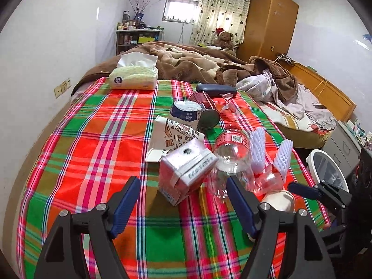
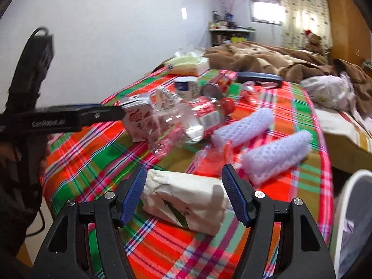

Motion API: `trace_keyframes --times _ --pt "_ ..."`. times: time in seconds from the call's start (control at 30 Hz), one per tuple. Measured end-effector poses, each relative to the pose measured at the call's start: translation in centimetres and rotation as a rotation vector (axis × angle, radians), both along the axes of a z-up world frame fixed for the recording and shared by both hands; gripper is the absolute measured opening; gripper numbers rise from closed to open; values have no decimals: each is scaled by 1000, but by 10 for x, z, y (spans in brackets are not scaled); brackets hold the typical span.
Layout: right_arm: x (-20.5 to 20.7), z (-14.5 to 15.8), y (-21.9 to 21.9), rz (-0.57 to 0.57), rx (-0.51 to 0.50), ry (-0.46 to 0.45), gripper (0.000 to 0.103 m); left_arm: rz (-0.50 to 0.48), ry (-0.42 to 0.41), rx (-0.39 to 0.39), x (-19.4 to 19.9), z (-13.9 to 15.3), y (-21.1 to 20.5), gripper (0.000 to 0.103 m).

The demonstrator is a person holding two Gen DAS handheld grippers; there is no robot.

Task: Collect trash
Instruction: 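Move both tools back to the bed toward the remaining trash, then grasp the white paper bag with the right tool while the left tool grasps the pink milk carton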

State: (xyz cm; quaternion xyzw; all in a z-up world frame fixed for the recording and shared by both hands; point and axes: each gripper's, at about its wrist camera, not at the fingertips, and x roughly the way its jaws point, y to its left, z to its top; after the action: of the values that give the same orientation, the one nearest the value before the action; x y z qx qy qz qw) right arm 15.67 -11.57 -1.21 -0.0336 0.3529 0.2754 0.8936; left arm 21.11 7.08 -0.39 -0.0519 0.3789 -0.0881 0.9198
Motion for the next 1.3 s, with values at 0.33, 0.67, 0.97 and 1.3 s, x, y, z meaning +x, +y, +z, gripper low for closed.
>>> trace_keyframes --times 0.33,0.67,0.97,1.3 --pt "3 -8 10 97 -55 54 69 -16 30 55 26 -13 -3 76" --pt "-26 -3 -14 45 -141 57 69 -69 36 53 36 -21 -5 76" --pt "-31 -5 -46 -181 -106 74 69 -106 60 -12 35 -29 -15 74" --pt "-14 -6 -57 -40 -46 69 69 -110 104 -26 30 -39 -19 67"
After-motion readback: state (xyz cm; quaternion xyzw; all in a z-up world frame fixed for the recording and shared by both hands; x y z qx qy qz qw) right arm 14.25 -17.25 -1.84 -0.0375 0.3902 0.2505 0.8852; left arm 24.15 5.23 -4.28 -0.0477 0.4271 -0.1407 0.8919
